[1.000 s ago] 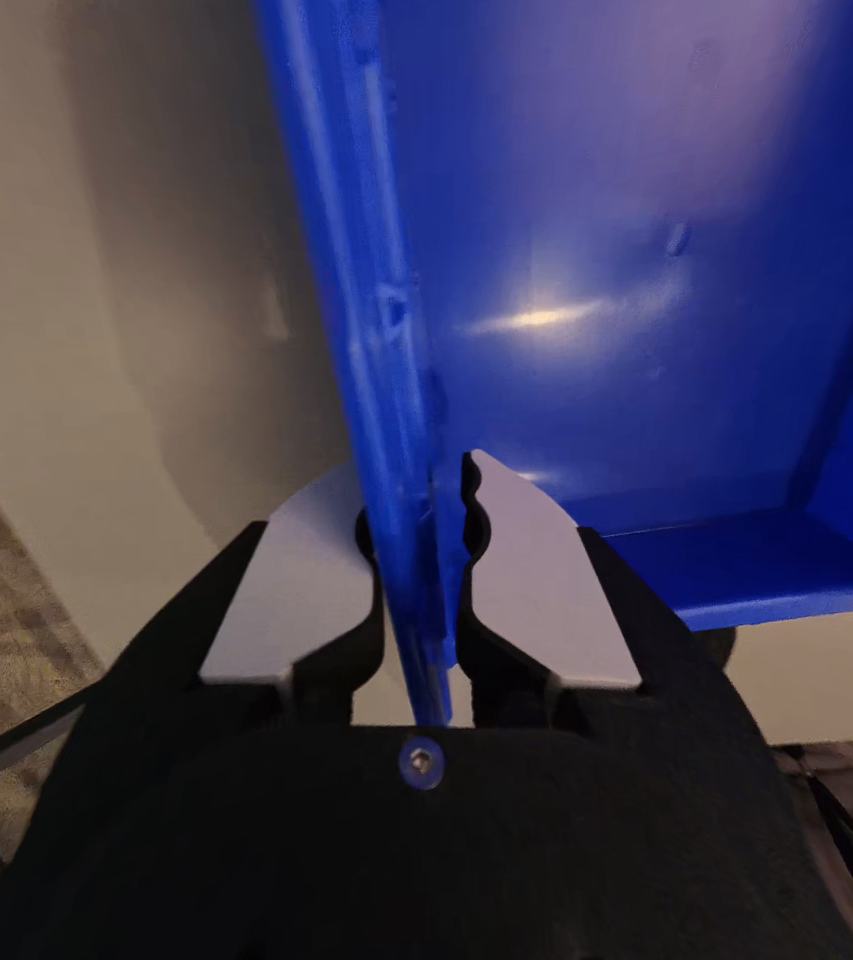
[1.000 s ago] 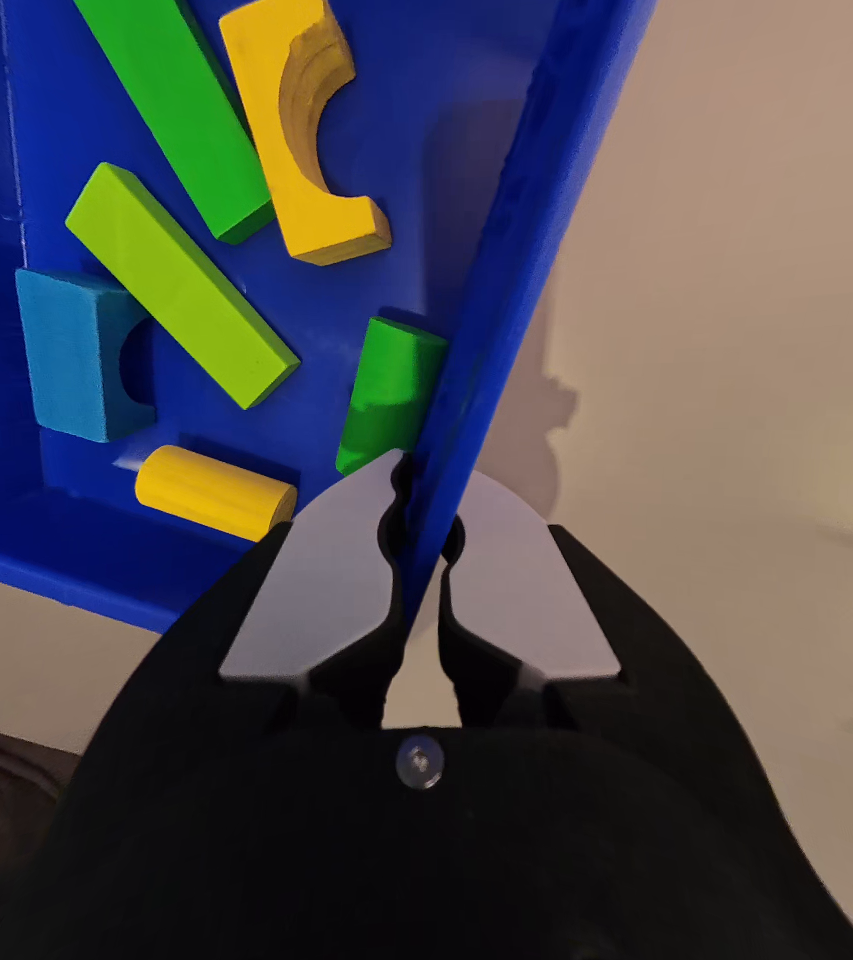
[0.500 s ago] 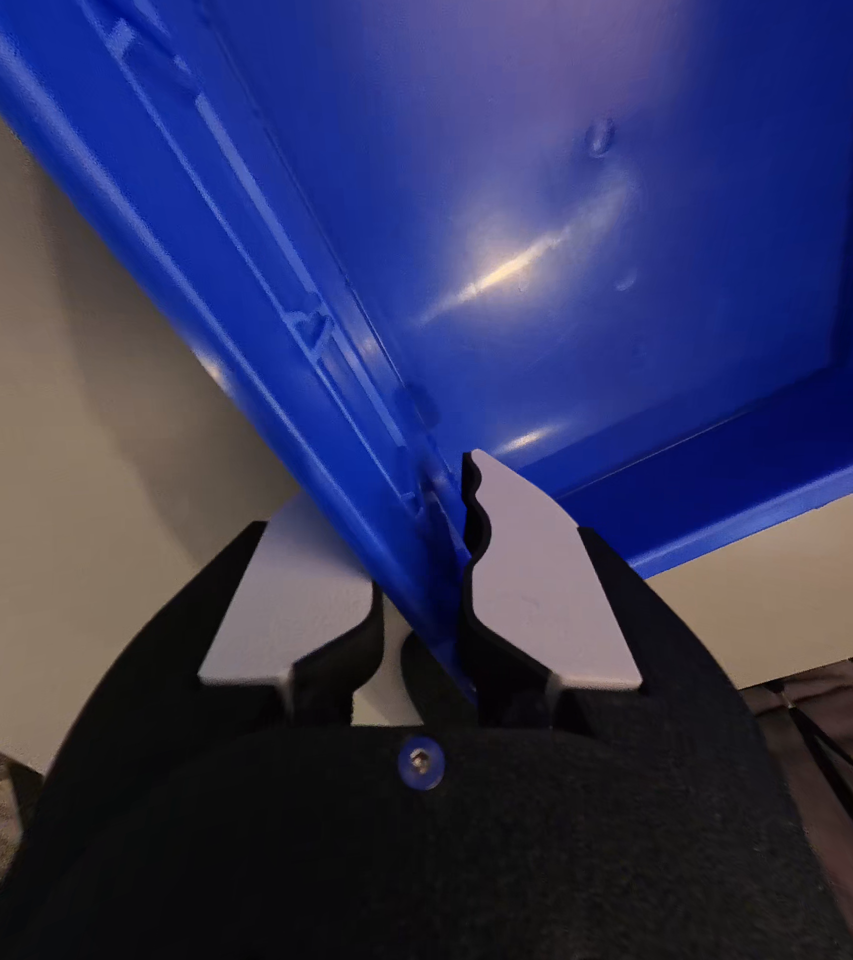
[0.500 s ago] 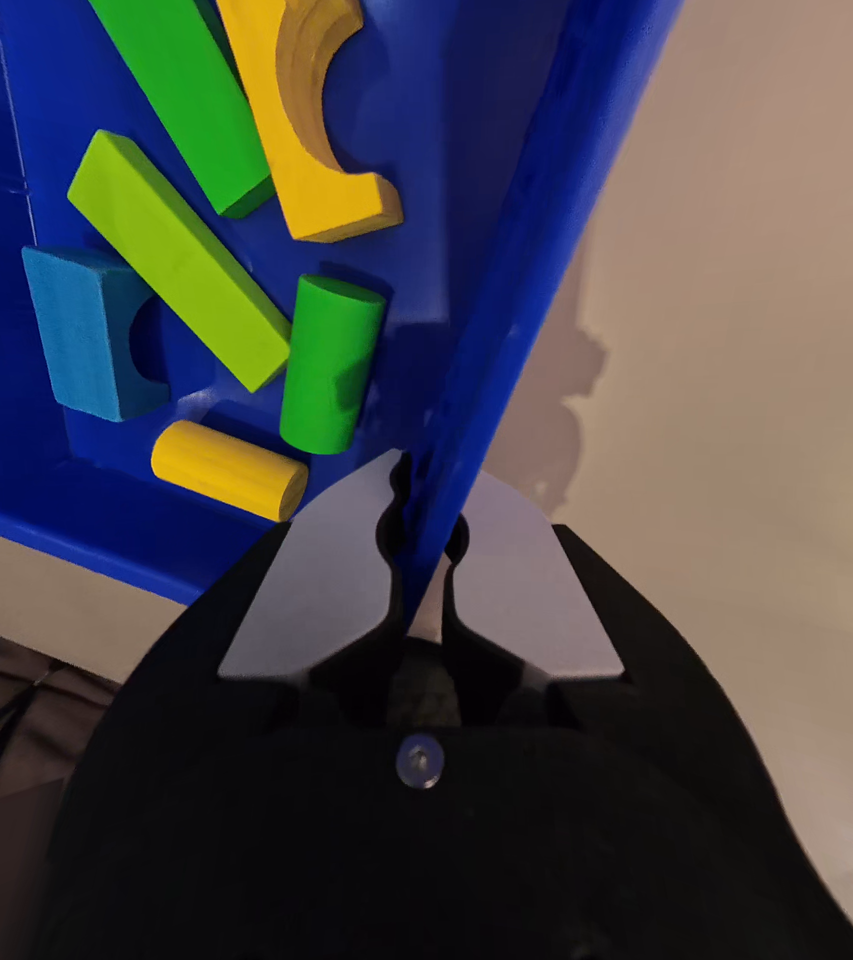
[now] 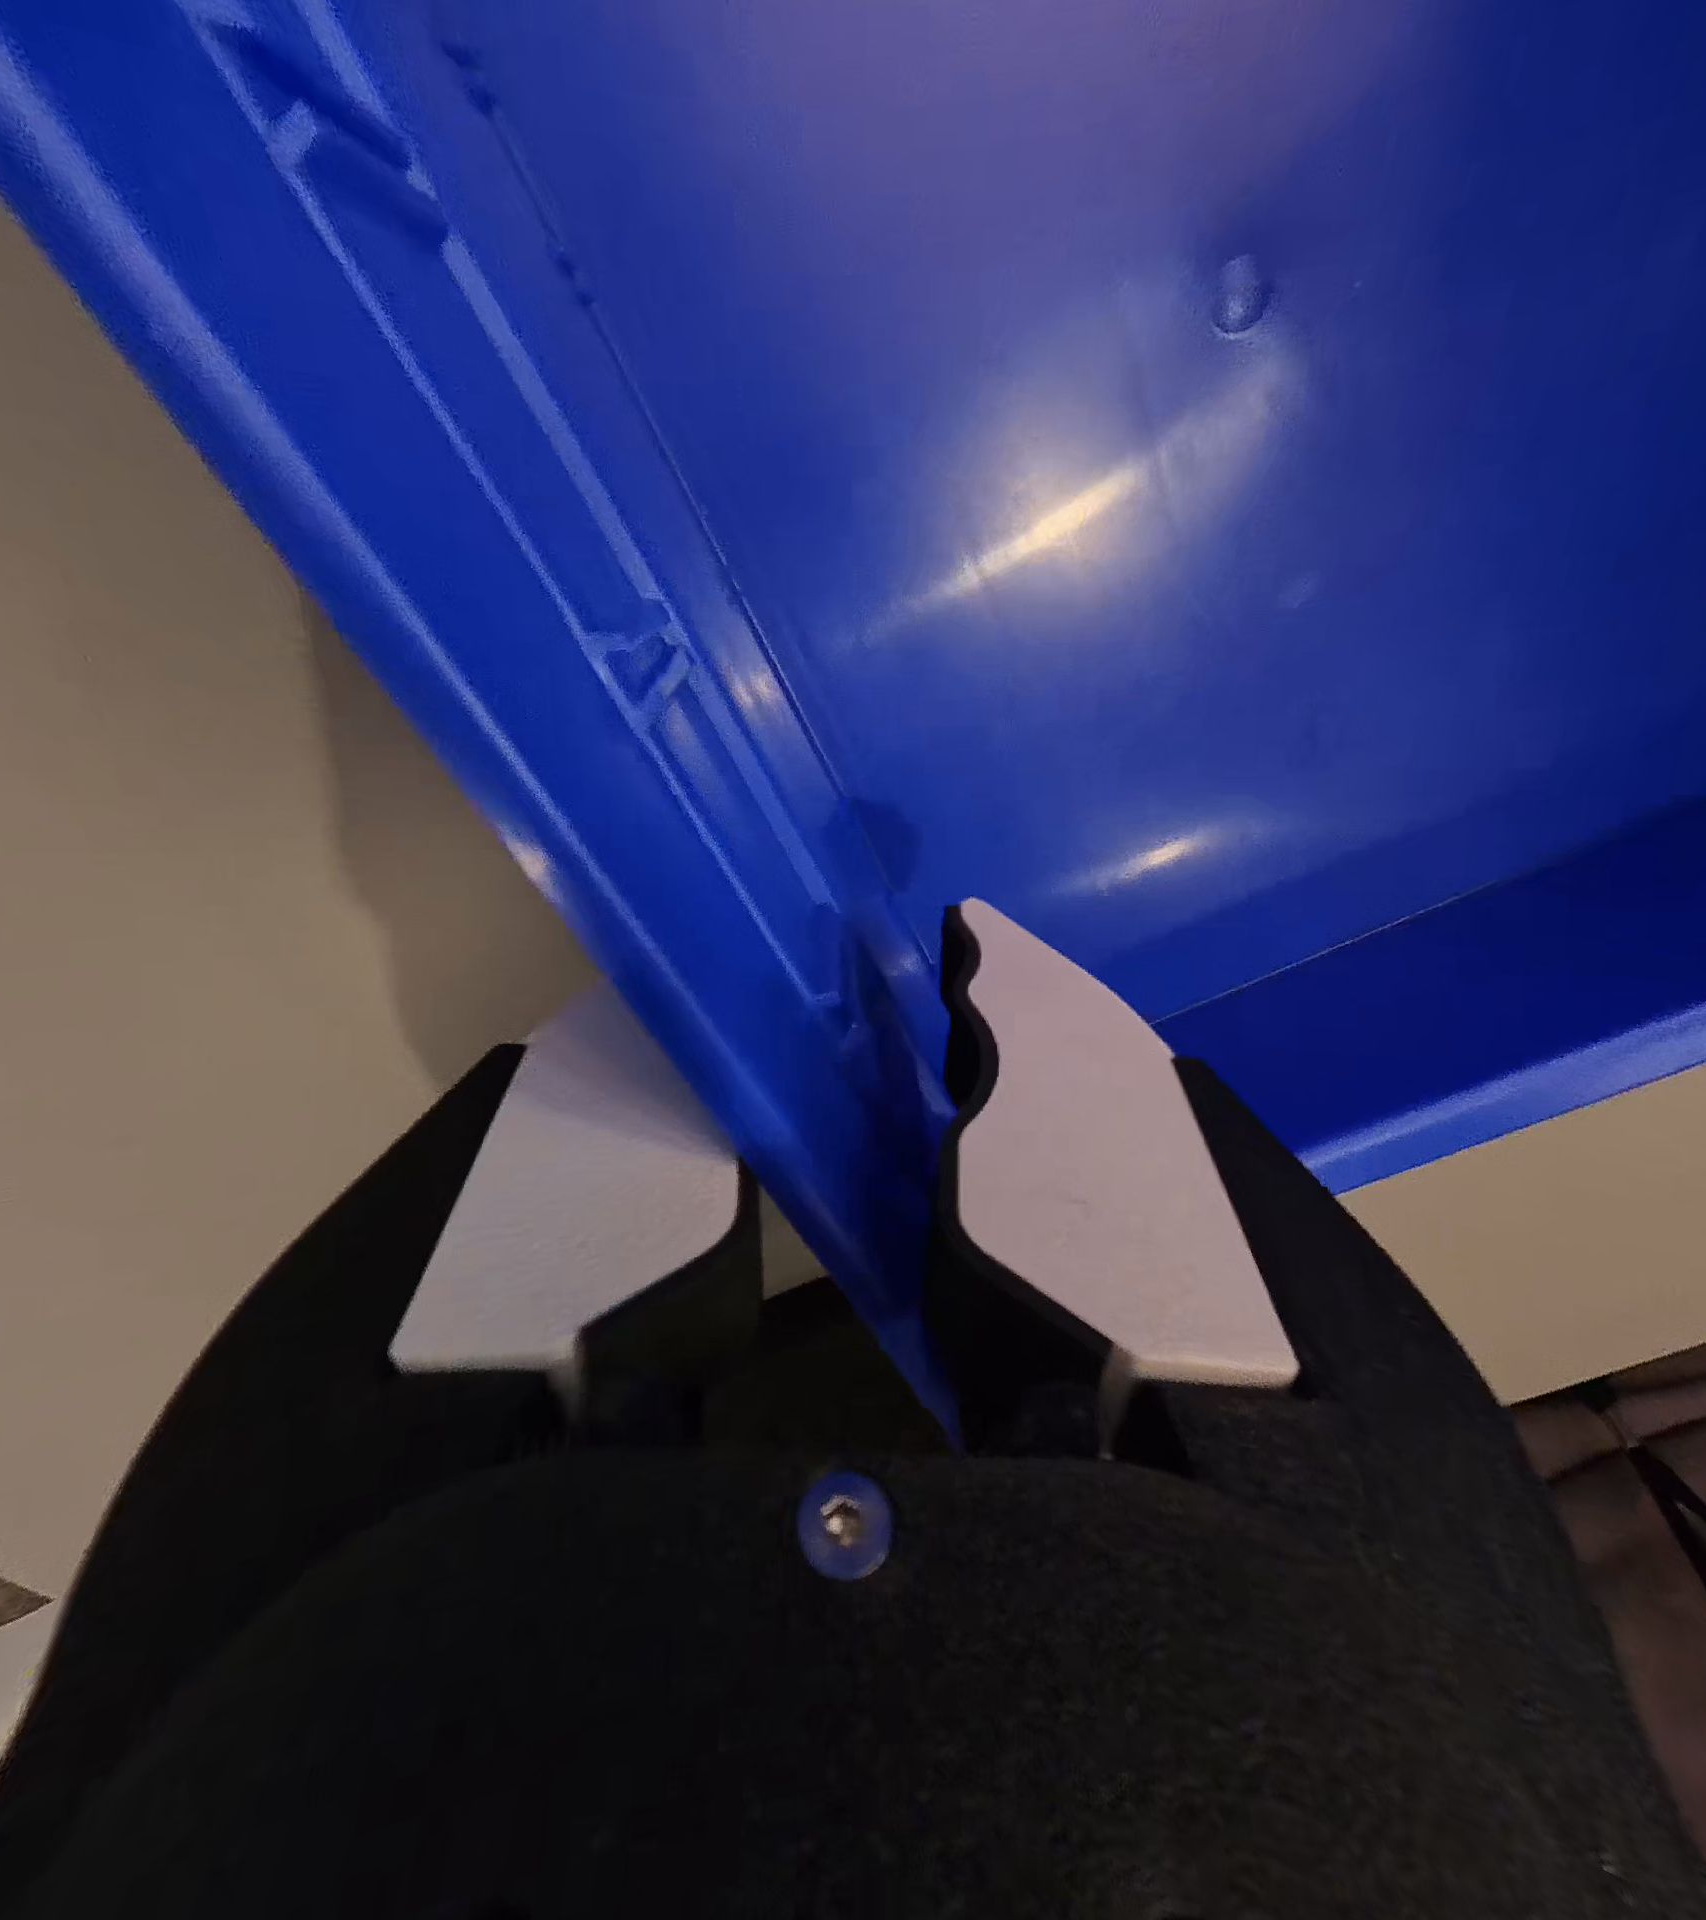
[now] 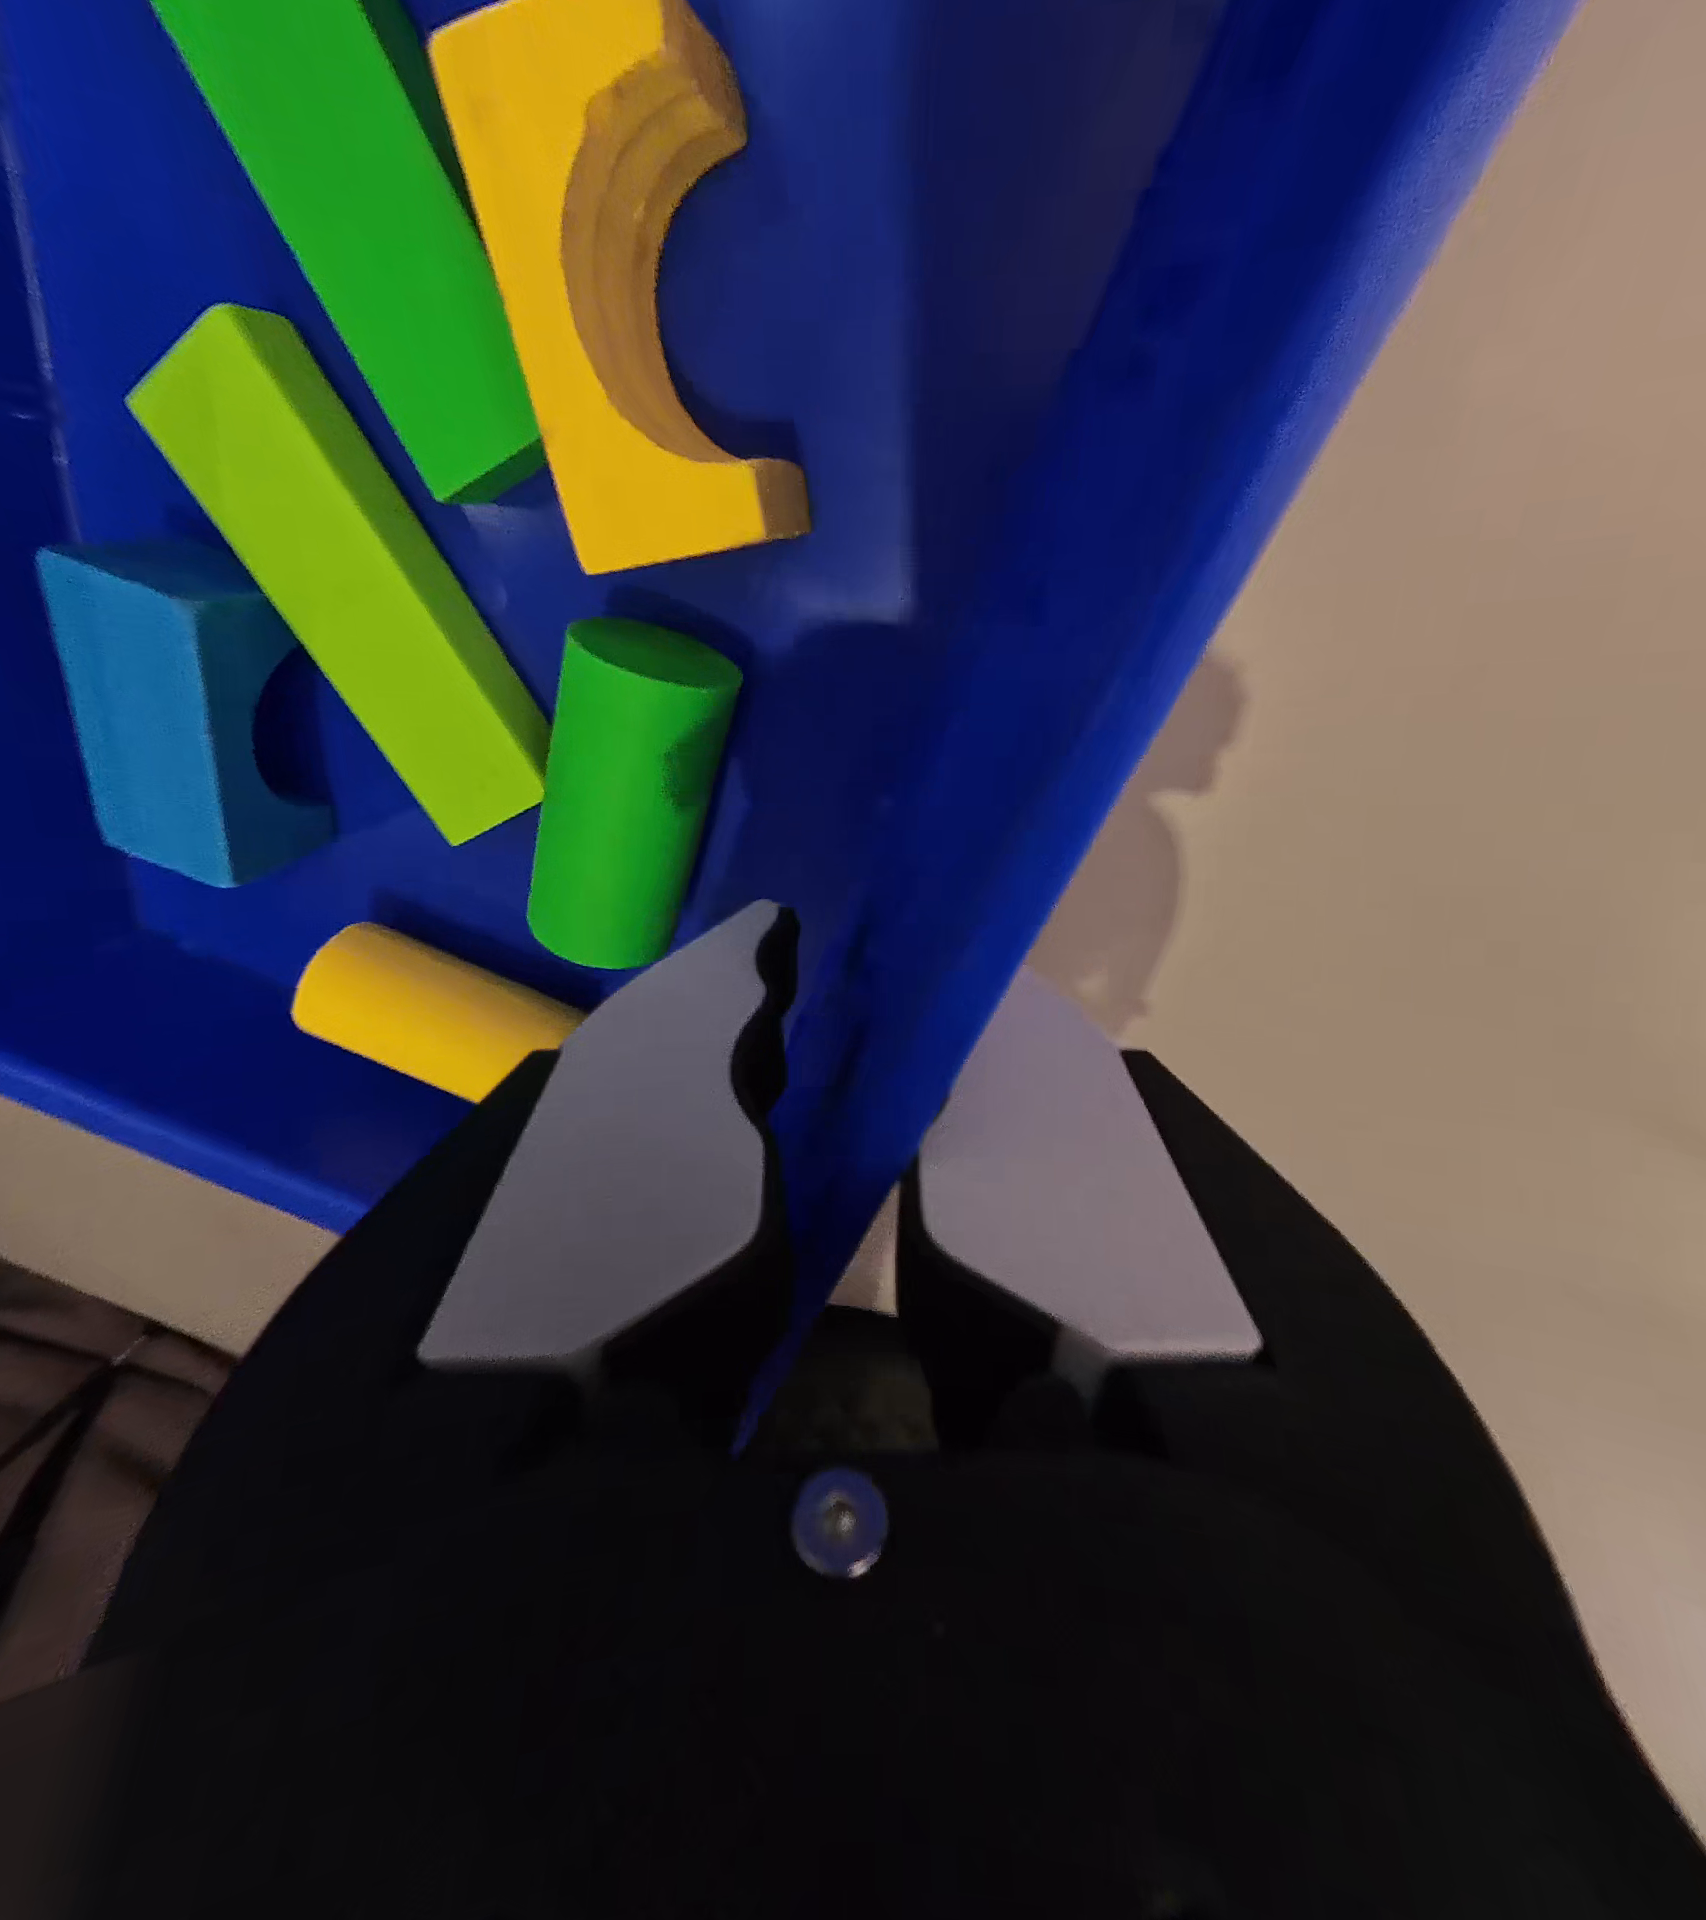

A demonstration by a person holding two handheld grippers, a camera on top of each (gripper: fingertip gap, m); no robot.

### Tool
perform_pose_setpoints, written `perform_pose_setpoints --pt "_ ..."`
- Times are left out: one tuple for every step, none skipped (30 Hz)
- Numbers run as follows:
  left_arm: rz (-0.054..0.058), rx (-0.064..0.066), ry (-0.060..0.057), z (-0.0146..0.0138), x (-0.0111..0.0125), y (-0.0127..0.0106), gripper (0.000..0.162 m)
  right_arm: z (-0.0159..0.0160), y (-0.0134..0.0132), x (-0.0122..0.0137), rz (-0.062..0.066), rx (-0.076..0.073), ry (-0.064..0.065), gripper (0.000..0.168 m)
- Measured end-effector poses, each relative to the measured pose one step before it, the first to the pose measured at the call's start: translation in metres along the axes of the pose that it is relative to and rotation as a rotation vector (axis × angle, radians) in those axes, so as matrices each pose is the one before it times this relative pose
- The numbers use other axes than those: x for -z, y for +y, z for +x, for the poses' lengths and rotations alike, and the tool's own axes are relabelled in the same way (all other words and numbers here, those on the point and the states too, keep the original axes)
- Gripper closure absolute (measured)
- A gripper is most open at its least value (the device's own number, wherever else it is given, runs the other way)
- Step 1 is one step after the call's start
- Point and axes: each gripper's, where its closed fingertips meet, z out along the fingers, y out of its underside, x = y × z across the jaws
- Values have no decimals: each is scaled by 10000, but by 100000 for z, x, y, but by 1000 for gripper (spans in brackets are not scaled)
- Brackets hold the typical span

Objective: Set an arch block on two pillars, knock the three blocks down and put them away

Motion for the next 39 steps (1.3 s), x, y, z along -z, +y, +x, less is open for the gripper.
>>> perform_pose_setpoints --pt "-53 15 -89 186 26 81 126 145 19 -19 -51 -116 320 150" --pt "-68 12 -179 103 9 84 125 300 56 -21 -65 -144 425 150" --pt "-76 -69 -206 134 19 94 122 275 -7 -49 -31 -62 429 150" --pt "-131 -169 -308 -60 14 179 117 206 -16 -19 -14 -98 347 150" --pt "-144 -176 -344 -244 6 209 112 94 2 -7 -11 -81 226 149" --pt "-54 -113 -115 -98 91 140 110 88 6 5 -9 7 183 148" --pt "162 -22 18 -70 312 -132 113 37 -25 -4 20 10 72 147" --pt "424 -31 136 38 617 -448 122 -6 -18 -21 46 -57 -52 147" --pt "480 -21 56 -72 810 -477 125 -27 -66 -22 78 -40 -118 148" --pt "450 22 -71 -313 913 -387 123 -47 -97 -40 92 -9 -145 149" --pt "452 21 -69 -405 968 -355 124 -24 -137 -105 86 -7 -159 150" --pt "512 -66 -193 -643 1033 -381 125 -47 -125 -299 17 -22 -176 151" --pt "585 -1 -381 -1008 1085 -450 125 -99 -10 -453 -126 3 -179 152" --pt "625 110 -331 -1038 1119 -531 119 -111 96 -236 -184 98 -145 153" --pt "619 168 -309 -1116 1190 -556 124 -101 -119 43 124 48 -82 155" --pt "764 249 -449 -1402 1271 -753 125 -216 29 4 -28 67 -158 159" --pt "808 317 -474 -1516 1277 -884 124 -63 -21 2 37 -30 -72 161" --pt "816 315 -466 -1506 1225 -936 121 -6 -5 0 20 -44 -55 161" --pt "783 313 -536 -1586 1151 -894 117 -5 -17 -5 19 -7 -46 162" --pt "693 284 -574 -1619 1003 -752 114 7 -23 -4 28 -38 -58 162" --pt "615 226 -542 -1562 792 -642 107 5 -5 -8 0 -41 -41 162" --pt "496 208 -541 -1494 558 -440 102 7 -11 -11 -49 43 39 162" --pt "338 183 -510 -1347 325 -161 101 40 -67 -9 -56 68 52 162" --pt "223 73 -413 -1115 113 -3 100 63 -69 -2 -46 47 -46 162" --pt "135 4 -348 -946 -66 51 96 101 -26 25 -48 0 -159 162" --pt "25 -11 -357 -891 -215 211 89 191 37 33 -55 63 -152 162" --pt "-3 7 -367 -876 -337 215 86 350 70 56 -16 165 -8 162" --pt "100 71 -294 -760 -451 122 85 382 206 74 -36 86 15 162" --pt "115 185 -183 -629 -471 159 84 349 289 79 -24 -19 3 162" --pt "12 254 -50 -523 -408 242 84 315 290 77 10 -75 -43 163" --pt "-68 316 44 -452 -273 277 83 358 295 134 20 -114 -34 162" --pt "-63 301 82 -436 -140 208 80 445 349 236 11 -86 58 163" --pt "16 251 11 -525 3 64 78 496 295 402 56 -49 137 162" --pt "134 200 -76 -628 140 -129 79 505 193 563 139 -12 175 162" --pt "204 160 -100 -610 199 -252 80 436 148 659 164 -79 129 162" --pt "235 173 -93 -544 234 -323 80 334 82 798 166 -76 94 162" --pt "260 219 -16 -383 257 -359 80 121 140 892 70 -105 10 162" --pt "287 246 102 -135 247 -381 82 -60 96 996 -5 -68 -29 162" --pt "285 239 117 -78 210 -365 85 -277 -8 1087 -14 -38 -49 163"
